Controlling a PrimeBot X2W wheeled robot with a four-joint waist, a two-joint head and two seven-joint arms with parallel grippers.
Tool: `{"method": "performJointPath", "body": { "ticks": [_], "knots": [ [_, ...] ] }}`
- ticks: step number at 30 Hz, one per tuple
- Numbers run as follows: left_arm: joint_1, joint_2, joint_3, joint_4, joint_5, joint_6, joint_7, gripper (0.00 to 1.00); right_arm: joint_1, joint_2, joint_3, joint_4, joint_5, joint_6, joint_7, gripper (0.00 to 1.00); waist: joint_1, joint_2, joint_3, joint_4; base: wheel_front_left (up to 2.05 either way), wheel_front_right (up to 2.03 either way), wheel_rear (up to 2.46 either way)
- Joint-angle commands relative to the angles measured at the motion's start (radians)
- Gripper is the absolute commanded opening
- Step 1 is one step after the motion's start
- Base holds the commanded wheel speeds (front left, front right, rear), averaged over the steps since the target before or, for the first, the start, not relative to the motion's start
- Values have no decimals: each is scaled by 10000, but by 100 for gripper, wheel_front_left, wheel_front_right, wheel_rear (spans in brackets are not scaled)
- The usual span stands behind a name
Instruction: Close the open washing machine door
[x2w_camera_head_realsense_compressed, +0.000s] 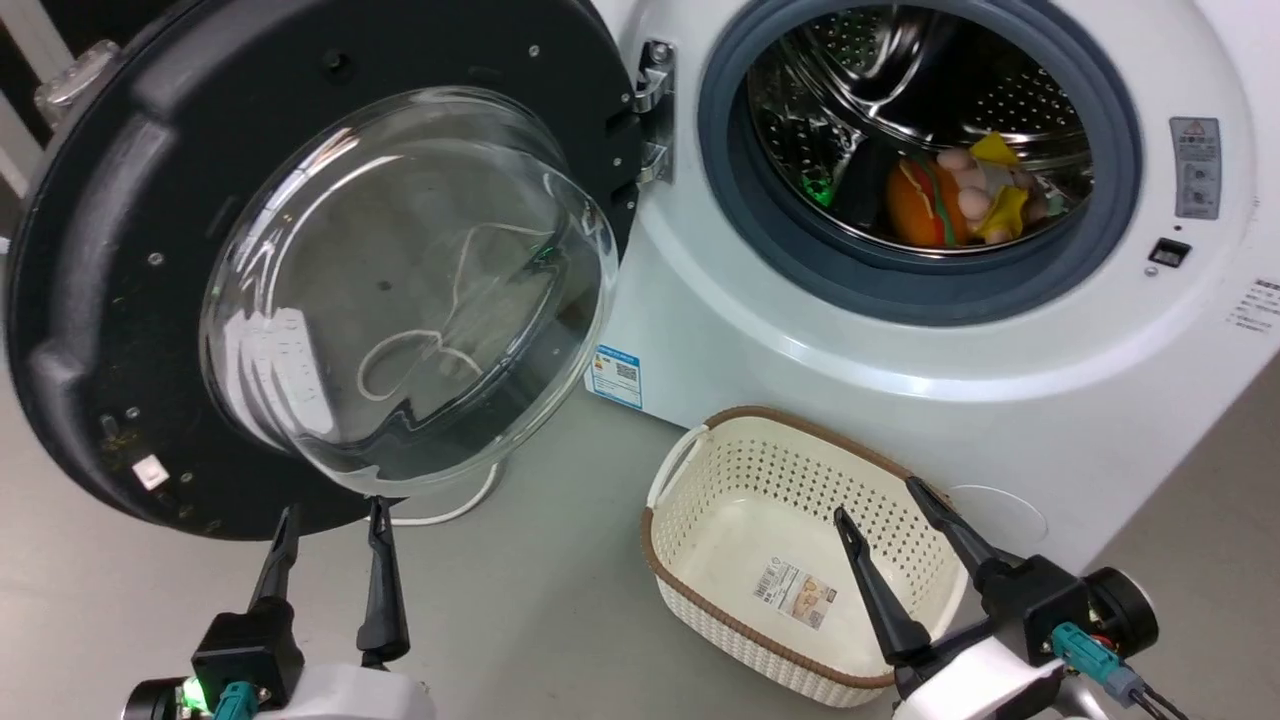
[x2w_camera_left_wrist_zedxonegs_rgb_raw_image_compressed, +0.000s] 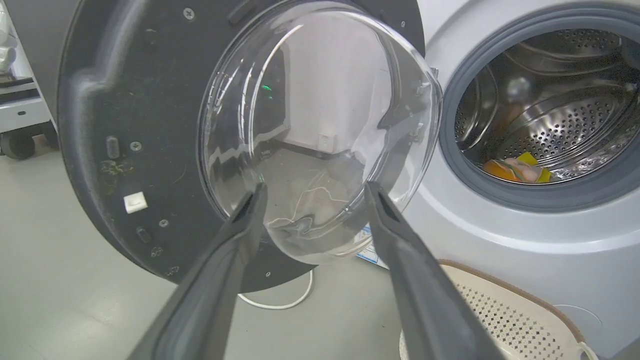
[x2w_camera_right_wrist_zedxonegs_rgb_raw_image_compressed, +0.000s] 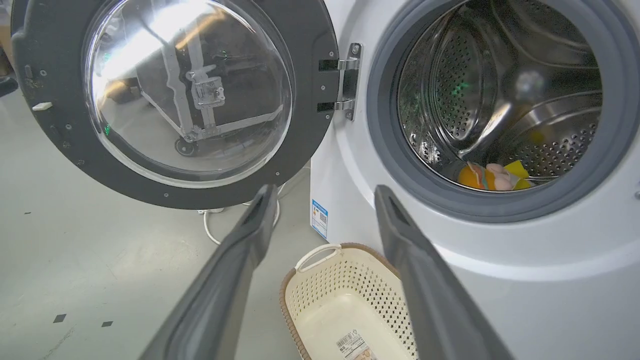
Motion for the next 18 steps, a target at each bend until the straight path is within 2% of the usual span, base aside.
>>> {"method": "performJointPath", "body": {
  "ticks": [1,7,8,9,10,18],
  "knots": [
    [176,2,26,-70,-14,43,-114,100,-129,29,60,52,28,5,-101,100,0,0,-10,55,0,0,0],
    [221,2,27,-118,-17,61,-240,100,-67,31,186,111,74,5,-226,100,0,0,-10,296,0,0,0],
    [230,2,13,-130,-24,60,-261,96,-61,32,181,108,86,5,-247,100,0,0,3,338,0,0,0],
    [238,2,-11,-123,-29,32,-282,18,-55,32,174,99,98,5,-268,100,0,0,18,380,0,0,0],
    [251,2,-49,-80,-51,-15,-302,0,-49,32,165,89,109,5,-289,100,0,0,34,421,0,0,0],
    [1,2,177,-308,-429,-236,-469,0,48,36,97,-43,67,6,-455,100,0,0,302,779,0,0,0]
  ]
}}
